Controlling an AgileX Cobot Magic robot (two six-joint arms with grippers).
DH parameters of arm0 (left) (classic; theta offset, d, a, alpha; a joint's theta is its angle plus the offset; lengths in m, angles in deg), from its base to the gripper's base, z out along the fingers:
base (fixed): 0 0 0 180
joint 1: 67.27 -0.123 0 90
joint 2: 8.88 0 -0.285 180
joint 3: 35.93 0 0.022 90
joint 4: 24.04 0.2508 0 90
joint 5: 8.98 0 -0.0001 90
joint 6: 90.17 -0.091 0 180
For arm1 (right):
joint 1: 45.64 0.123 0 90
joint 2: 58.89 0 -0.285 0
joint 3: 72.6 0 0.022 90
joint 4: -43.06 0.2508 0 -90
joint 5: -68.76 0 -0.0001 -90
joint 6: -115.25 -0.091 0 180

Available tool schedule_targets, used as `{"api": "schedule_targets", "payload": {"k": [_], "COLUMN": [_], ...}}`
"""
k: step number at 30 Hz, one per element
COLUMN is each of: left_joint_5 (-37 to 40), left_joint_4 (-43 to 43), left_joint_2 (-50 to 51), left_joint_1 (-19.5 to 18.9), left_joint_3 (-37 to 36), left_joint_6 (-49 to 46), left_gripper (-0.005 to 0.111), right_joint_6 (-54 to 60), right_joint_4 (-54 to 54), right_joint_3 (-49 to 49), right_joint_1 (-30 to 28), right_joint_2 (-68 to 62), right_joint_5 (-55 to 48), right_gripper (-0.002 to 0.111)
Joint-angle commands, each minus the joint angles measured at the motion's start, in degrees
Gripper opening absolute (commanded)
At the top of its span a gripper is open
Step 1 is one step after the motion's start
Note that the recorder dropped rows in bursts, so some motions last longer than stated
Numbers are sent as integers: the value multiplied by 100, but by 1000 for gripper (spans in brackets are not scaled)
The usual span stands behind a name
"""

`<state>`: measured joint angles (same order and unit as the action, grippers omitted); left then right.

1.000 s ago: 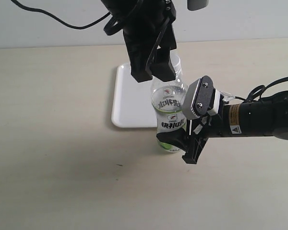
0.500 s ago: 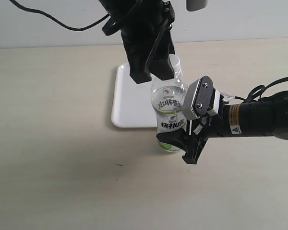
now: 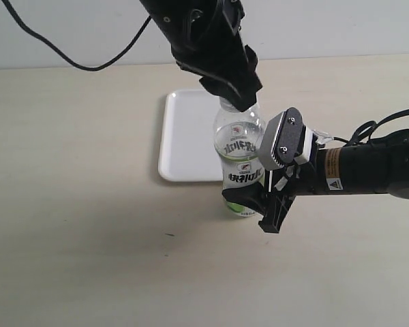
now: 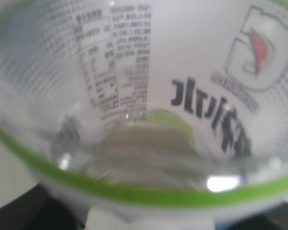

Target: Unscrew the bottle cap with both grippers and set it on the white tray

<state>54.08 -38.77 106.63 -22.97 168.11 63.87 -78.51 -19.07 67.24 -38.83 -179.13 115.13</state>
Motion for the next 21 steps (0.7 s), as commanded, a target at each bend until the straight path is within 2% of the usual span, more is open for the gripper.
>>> {"api": "schedule_targets", "payload": {"k": [1,9,21], "left_joint_5": [-33,-191,-213], "left_joint_4": [-63,-123,-103], "left_joint_2": [-40,-51,-51], "left_joint_1": [19,19,19], "left_joint_3": [18,18,18], "left_joint_6": [1346,2494,2450], "left_gripper": [0,0,0], "right_joint_6": [-2,-93,-104], "right_joint_4": [48,48,48], "right_joint_3": [-1,-1,-1], "right_joint_1": [-17,-17,-17], "right_joint_2": [-26,-26,-26], "right_joint_5": [-433,-433,-433], "right_gripper": [0,0,0]}}
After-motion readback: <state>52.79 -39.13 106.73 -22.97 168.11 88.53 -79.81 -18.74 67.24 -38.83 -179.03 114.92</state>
